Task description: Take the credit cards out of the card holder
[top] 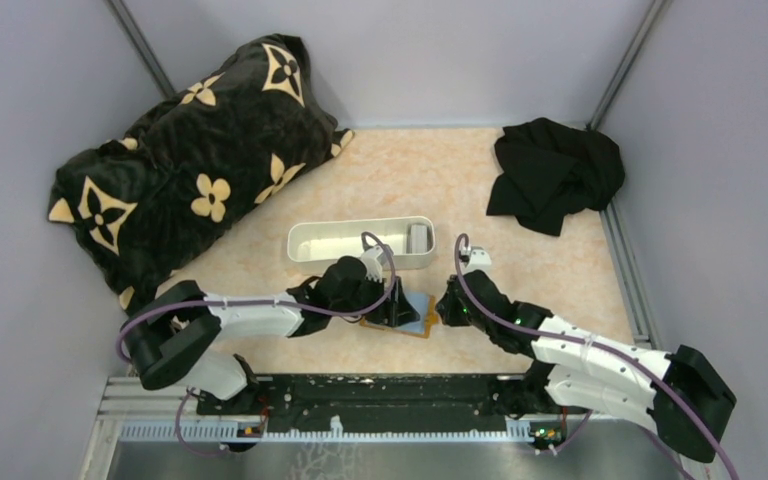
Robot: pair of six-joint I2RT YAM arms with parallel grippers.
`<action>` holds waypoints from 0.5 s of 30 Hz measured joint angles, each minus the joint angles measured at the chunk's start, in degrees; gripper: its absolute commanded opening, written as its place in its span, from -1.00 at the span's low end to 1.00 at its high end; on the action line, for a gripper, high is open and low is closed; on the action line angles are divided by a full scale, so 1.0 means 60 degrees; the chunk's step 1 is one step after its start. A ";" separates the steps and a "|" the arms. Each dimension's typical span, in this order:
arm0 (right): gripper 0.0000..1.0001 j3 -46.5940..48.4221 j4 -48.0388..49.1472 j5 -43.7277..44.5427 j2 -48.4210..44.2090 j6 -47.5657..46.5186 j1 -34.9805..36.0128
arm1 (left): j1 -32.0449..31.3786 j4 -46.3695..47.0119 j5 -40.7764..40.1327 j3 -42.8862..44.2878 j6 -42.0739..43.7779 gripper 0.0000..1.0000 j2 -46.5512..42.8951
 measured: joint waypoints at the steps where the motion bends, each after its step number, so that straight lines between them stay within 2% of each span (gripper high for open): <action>1: -1.00 0.0000 -0.0106 0.0015 0.0000 0.0000 -0.0011 | -0.0007 0.0029 0.0047 0.0044 0.0000 0.61 -0.0004; 5: -1.00 0.0000 -0.0426 0.0040 0.0022 0.0029 -0.0011 | -0.0087 0.0219 0.0375 0.0233 -0.0051 0.61 -0.0015; 10: -1.00 0.0000 -0.0630 0.0073 -0.0102 0.0066 -0.0058 | -0.0466 0.1177 0.0798 0.0237 -0.0452 0.61 0.0474; 15: -1.00 0.0004 -0.0670 -0.0069 -0.0244 0.0058 -0.0113 | -0.0583 0.1563 0.0765 -0.0131 -0.0721 0.62 0.0601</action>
